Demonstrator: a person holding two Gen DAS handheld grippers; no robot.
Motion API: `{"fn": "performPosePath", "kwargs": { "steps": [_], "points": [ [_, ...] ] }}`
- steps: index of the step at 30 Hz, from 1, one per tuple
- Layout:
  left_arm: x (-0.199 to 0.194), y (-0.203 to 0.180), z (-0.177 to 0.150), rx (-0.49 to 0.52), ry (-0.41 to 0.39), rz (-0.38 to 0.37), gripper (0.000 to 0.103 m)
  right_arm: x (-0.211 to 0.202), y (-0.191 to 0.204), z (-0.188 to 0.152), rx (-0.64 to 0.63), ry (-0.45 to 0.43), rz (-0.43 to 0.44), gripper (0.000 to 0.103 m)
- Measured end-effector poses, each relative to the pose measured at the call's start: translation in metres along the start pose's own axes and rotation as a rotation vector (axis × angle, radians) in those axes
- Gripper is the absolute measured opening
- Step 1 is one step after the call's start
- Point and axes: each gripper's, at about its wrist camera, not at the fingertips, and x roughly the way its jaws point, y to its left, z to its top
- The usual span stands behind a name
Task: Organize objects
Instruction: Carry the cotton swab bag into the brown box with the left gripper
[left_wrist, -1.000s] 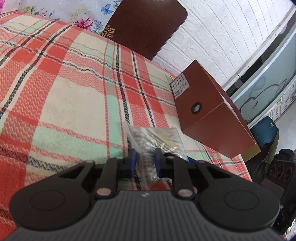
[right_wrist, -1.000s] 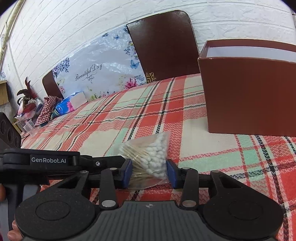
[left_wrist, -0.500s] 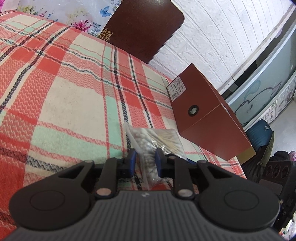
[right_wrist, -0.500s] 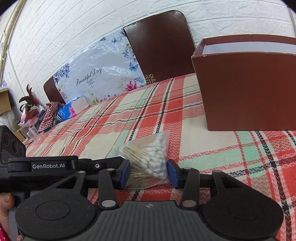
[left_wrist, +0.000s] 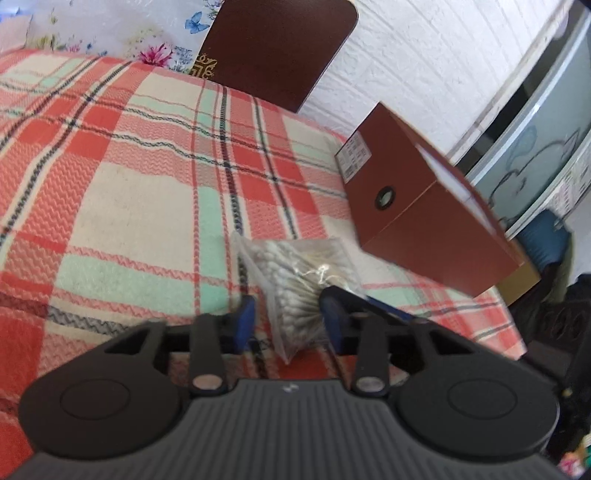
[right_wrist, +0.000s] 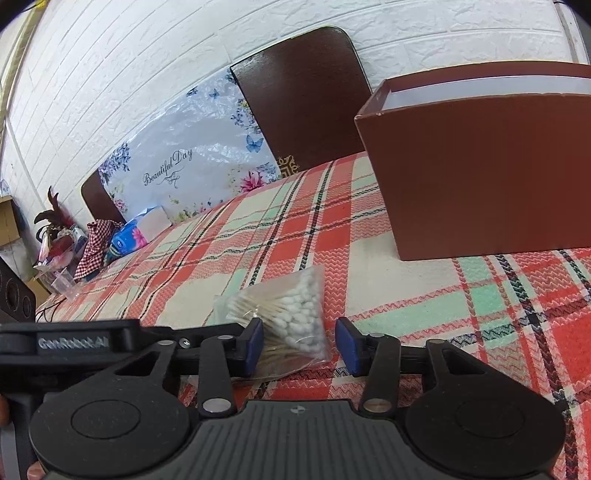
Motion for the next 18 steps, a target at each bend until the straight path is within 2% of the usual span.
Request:
{"fn": "performPosePath", "kwargs": {
  "steps": [2, 5, 8, 11, 15, 18],
  "points": [
    [-0.003, -0.004, 0.0, 0.003, 0.024, 0.015, 0.025, 0.001, 0.005, -0.001, -0.032, 0.015, 0.008, 0.035],
    [-0.016, -0.019, 0.007, 0.025, 0.033, 0.043, 0.025, -0.008, 0.011, -0.001, -0.069, -0.013, 0.011, 0.033],
    [-0.028, -0.047, 0.023, 0.083, -0.009, 0.036, 0.024, -0.028, 0.011, 0.002, -0.066, -0.1, 0.034, 0.033],
    [-0.025, -0.09, 0.046, 0.168, -0.057, -0.01, 0.024, -0.053, 0.003, 0.02, -0.05, -0.22, 0.015, 0.033],
    [0.014, -0.159, 0.078, 0.281, -0.06, -0.088, 0.024, -0.088, -0.034, 0.054, -0.012, -0.382, -0.054, 0.032],
    [0.058, -0.204, 0.094, 0.342, -0.028, -0.136, 0.024, -0.101, -0.076, 0.079, 0.021, -0.442, -0.146, 0.032]
  ]
}}
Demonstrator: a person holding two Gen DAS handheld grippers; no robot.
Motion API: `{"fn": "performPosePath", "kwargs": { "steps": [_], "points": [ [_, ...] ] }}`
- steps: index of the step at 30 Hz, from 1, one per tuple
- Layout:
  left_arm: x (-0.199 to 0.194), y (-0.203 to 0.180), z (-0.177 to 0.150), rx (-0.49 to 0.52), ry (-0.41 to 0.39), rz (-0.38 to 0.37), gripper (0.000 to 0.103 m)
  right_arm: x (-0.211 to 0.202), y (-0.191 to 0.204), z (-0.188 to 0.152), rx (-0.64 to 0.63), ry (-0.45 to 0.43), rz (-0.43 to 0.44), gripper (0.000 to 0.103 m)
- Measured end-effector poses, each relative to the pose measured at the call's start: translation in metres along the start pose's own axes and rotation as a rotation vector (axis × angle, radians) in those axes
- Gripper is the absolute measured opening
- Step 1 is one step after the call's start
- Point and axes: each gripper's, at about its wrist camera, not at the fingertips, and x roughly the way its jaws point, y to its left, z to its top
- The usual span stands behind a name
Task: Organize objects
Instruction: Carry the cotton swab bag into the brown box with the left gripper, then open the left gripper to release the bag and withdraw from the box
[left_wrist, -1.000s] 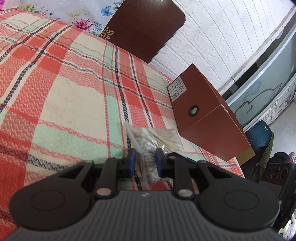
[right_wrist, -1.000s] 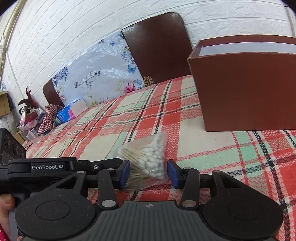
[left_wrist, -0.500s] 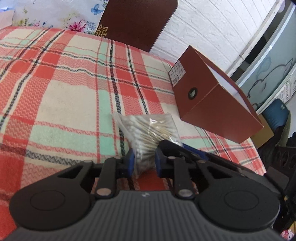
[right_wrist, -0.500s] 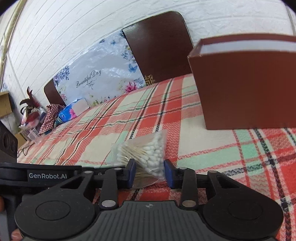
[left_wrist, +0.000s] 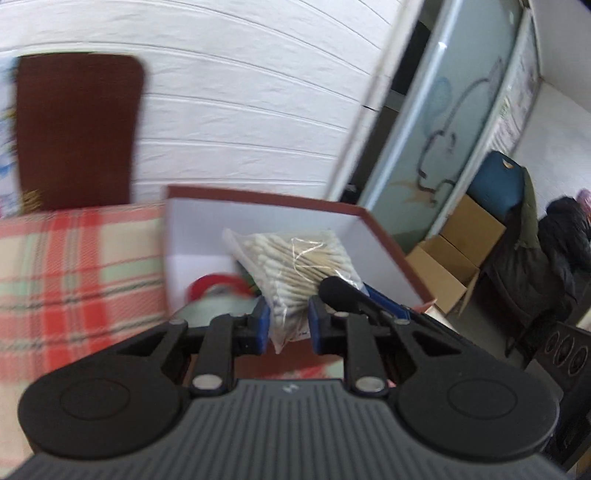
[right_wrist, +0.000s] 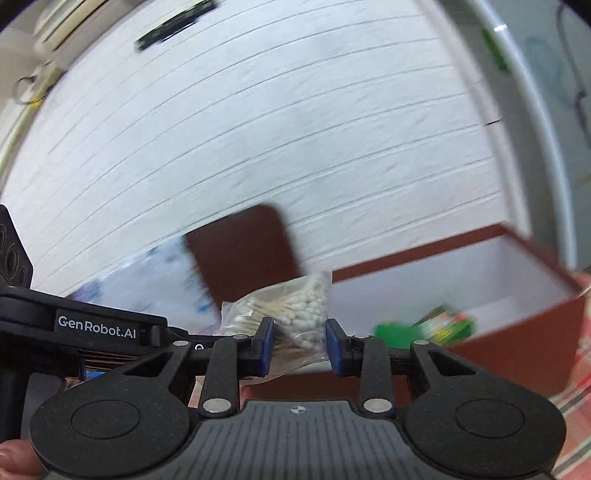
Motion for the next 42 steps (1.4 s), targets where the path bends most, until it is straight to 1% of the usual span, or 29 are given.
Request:
{"fn": "performPosePath", "kwargs": {
  "steps": [2, 4, 5, 6, 7, 8, 9, 10, 11, 12, 13, 14, 15, 17, 18, 20, 21, 24, 26, 29, 32, 33, 35, 37, 39, 41, 42],
  "points": [
    [0.034, -0.019, 0.013, 0.04, 0.011, -0.012, 0.023, 0.007, -0.029, 0.015, 0.029, -0.017, -0.06, 0.032],
    [0.066, -0.029, 0.025, 0.043, 0.033, -0.015, 0.021, 0.018, -0.059, 0.027, 0.056, -0.02, -0.113, 0.031],
    [0.084, -0.033, 0.03, 0.046, 0.043, -0.002, 0.021, 0.026, -0.071, 0.03, 0.058, -0.02, -0.139, 0.031],
    [0.1, -0.035, 0.033, 0.059, 0.049, 0.029, 0.022, 0.033, -0.081, 0.033, 0.056, -0.018, -0.159, 0.031],
    [0.113, -0.037, 0.034, 0.077, 0.048, 0.079, 0.025, 0.041, -0.089, 0.034, 0.052, -0.016, -0.175, 0.031],
    [0.125, -0.038, 0.036, 0.093, 0.052, 0.143, 0.035, 0.049, -0.096, 0.032, 0.043, -0.015, -0.199, 0.032],
    [0.133, -0.035, 0.035, 0.096, 0.06, 0.208, 0.04, 0.055, -0.101, 0.029, 0.035, -0.028, -0.22, 0.03],
    [0.141, -0.031, 0.035, 0.089, 0.071, 0.259, 0.046, 0.058, -0.103, 0.023, 0.006, -0.05, -0.225, 0.03],
    [0.145, -0.025, 0.034, 0.063, 0.092, 0.282, 0.042, 0.061, -0.097, 0.015, -0.061, -0.073, -0.245, 0.035],
    [0.144, -0.018, 0.036, 0.02, 0.106, 0.258, 0.043, 0.061, -0.091, 0.008, -0.133, -0.08, -0.271, 0.039],
    [0.142, -0.015, 0.037, -0.002, 0.098, 0.229, 0.046, 0.066, -0.083, 0.0, -0.198, -0.086, -0.301, 0.044],
    [0.136, -0.016, 0.037, 0.01, 0.078, 0.241, 0.05, 0.068, -0.079, -0.005, -0.254, -0.091, -0.32, 0.053],
    [0.134, -0.021, 0.036, 0.039, 0.062, 0.276, 0.052, 0.067, -0.079, -0.009, -0.291, -0.091, -0.318, 0.058],
    [0.131, -0.029, 0.034, 0.093, 0.065, 0.319, 0.055, 0.064, -0.075, -0.012, -0.311, -0.104, -0.309, 0.059],
    [0.126, -0.032, 0.033, 0.098, 0.063, 0.326, 0.055, 0.062, -0.076, -0.012, -0.311, -0.109, -0.311, 0.059],
    [0.113, -0.036, 0.033, 0.093, 0.054, 0.314, 0.056, 0.056, -0.075, -0.01, -0.297, -0.117, -0.317, 0.058],
    [0.105, -0.038, 0.033, 0.095, 0.045, 0.312, 0.057, 0.05, -0.075, -0.008, -0.28, -0.126, -0.312, 0.059],
    [0.076, -0.047, 0.03, 0.133, 0.009, 0.342, 0.063, 0.027, -0.066, -0.005, -0.231, -0.179, -0.321, 0.066],
    [0.055, -0.049, 0.025, 0.149, -0.006, 0.363, 0.067, 0.011, -0.059, -0.006, -0.185, -0.185, -0.317, 0.066],
    [0.026, -0.048, 0.013, 0.168, -0.014, 0.39, 0.07, -0.007, -0.046, -0.008, -0.13, -0.16, -0.312, 0.066],
    [-0.002, -0.042, -0.001, 0.171, -0.013, 0.419, 0.072, -0.027, -0.032, -0.013, -0.066, -0.134, -0.288, 0.066],
    [-0.012, -0.038, -0.007, 0.167, -0.01, 0.428, 0.073, -0.032, -0.026, -0.015, -0.053, -0.121, -0.284, 0.066],
    [-0.03, -0.029, -0.019, 0.155, -0.005, 0.447, 0.077, -0.039, -0.014, -0.019, -0.049, -0.086, -0.272, 0.067],
    [-0.046, -0.018, -0.031, 0.135, -0.001, 0.475, 0.079, -0.046, 0.002, -0.026, -0.073, -0.054, -0.265, 0.07],
    [-0.063, -0.005, -0.041, 0.105, 0.006, 0.508, 0.084, -0.052, 0.016, -0.03, -0.088, -0.031, -0.264, 0.076],
    [-0.078, 0.006, -0.05, 0.074, 0.007, 0.538, 0.089, -0.057, 0.028, -0.032, -0.085, -0.011, -0.258, 0.078],
    [-0.086, 0.01, -0.054, 0.06, 0.005, 0.55, 0.09, -0.061, 0.034, -0.033, -0.082, -0.001, -0.255, 0.082]
  ]
}}
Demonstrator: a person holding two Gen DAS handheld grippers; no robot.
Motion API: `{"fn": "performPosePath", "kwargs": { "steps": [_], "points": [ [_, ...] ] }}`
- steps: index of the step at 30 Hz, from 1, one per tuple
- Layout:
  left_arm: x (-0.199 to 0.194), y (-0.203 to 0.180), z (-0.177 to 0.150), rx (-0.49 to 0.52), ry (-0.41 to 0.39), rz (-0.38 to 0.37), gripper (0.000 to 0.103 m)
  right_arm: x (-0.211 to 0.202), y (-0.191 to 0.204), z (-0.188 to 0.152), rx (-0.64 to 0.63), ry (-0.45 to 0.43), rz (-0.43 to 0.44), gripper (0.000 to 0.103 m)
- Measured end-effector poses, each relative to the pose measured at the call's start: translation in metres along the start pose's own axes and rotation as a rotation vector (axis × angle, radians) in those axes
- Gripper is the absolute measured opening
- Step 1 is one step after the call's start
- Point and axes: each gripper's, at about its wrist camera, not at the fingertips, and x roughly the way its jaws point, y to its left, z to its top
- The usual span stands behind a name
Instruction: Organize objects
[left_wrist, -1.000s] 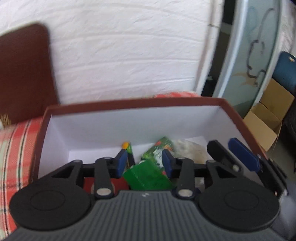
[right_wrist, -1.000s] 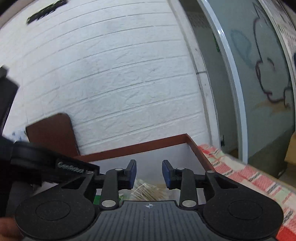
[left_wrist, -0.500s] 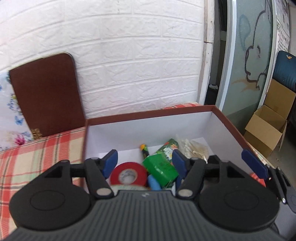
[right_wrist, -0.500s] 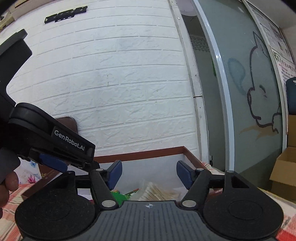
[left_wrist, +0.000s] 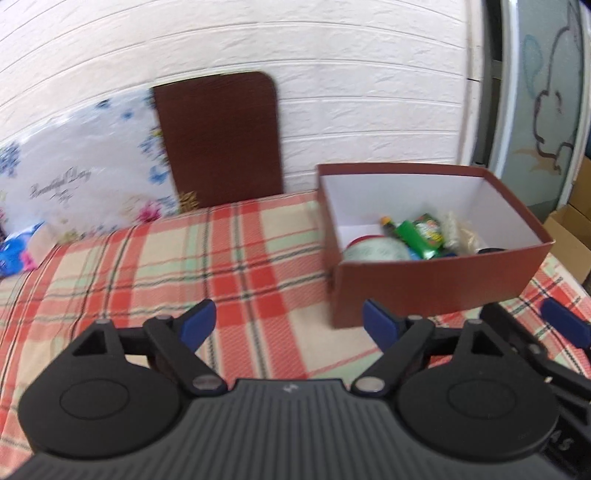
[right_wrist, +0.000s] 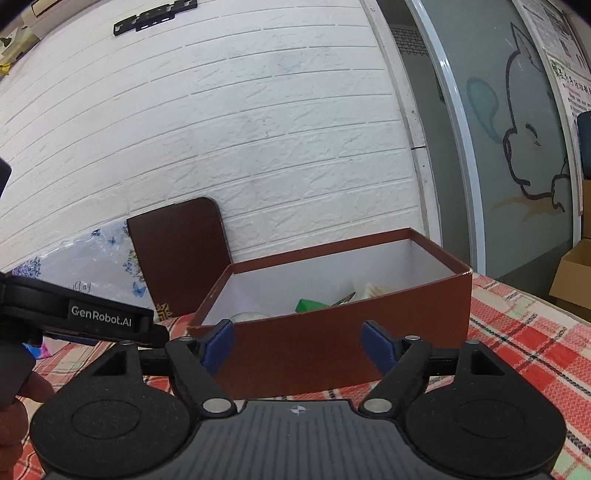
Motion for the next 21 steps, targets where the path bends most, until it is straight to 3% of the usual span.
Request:
{"fn": "performPosePath", "kwargs": {
  "steps": [5, 11, 21],
  "points": [
    [-0.021, 0.025, -0.017, -0.04, -0.001, 0.035, 0.103, -0.025, 0.022, 0.001, -0.018, 0.024, -0.005, 0.091],
    [-0.049, 0.029, -0.042, 0.001, -0.02, 0.054, 0.103, -0.062, 0.035, 0.006, 0.03, 0.014, -0.004, 0.102],
    [-0.1, 0.018, -0.073, 0.033, -0.102, 0.091, 0.103, -0.116, 0.041, -0.006, 0.033, 0.02, -0.026, 0.102]
  ]
}}
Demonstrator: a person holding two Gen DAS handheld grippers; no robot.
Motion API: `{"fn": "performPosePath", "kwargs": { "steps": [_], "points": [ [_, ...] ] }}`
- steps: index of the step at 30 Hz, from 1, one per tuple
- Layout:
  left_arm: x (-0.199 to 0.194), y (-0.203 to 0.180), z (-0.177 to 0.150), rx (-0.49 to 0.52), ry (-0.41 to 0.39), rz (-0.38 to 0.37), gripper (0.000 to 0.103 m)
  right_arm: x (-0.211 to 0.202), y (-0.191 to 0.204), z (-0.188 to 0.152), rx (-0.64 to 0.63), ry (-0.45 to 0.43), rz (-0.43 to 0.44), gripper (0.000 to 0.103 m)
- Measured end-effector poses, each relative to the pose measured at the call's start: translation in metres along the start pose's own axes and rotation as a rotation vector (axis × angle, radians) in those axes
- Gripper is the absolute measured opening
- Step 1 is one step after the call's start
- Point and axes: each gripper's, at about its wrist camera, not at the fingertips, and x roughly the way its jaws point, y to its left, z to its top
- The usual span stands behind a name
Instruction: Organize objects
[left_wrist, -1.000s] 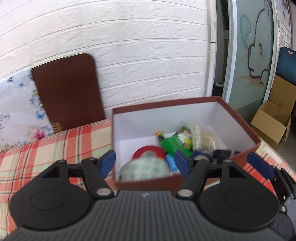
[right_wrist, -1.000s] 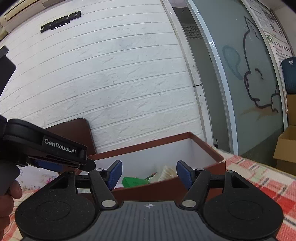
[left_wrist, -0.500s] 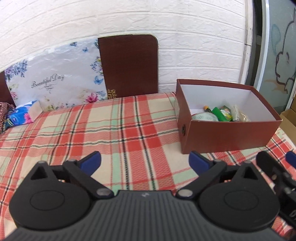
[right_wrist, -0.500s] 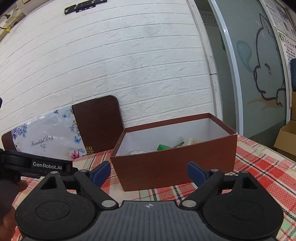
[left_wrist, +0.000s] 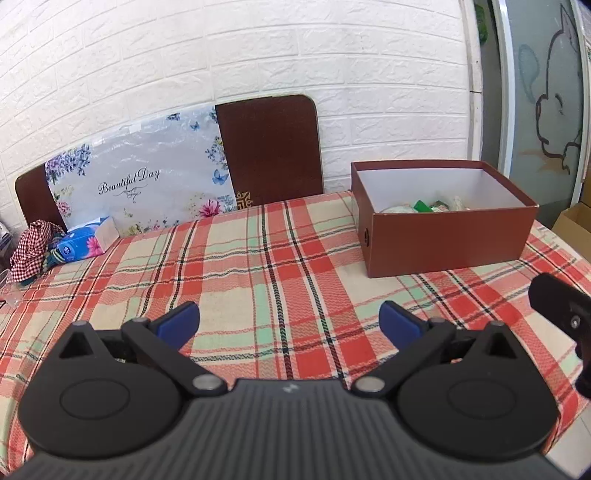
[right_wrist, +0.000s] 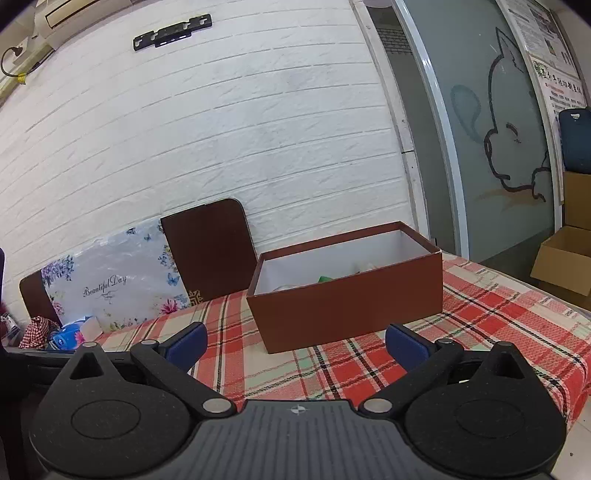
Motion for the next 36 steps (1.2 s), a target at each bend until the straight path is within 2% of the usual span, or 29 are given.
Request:
{"fn": "performPosePath", "kwargs": {
  "steps": [6, 15, 18, 24, 36],
  "points": [
    [-0.002, -0.011, 0.001, 0.033, -0.011, -0.008, 0.103, -0.009, 0.001, 0.005, -0.009, -0.039, -0.01, 0.102],
    [0.013, -0.002, -0.003, 0.0, 0.043, 0.002, 0.103, 0.011, 0.012, -0.002, -0.03, 0.008, 0.0, 0.102],
    [0.023, -0.001, -0.005, -0.013, 0.074, 0.012, 0.103, 0.013, 0.013, -0.005, -0.066, -0.007, -0.014, 0.102],
    [0.034, -0.001, -0.011, 0.003, 0.11, 0.012, 0.103, 0.017, 0.005, -0.006, -0.009, -0.026, -0.055, 0.102],
    [0.037, -0.007, -0.015, -0.001, 0.129, 0.009, 0.103, 0.024, -0.003, -0.01, 0.003, -0.041, -0.081, 0.102]
  ]
}}
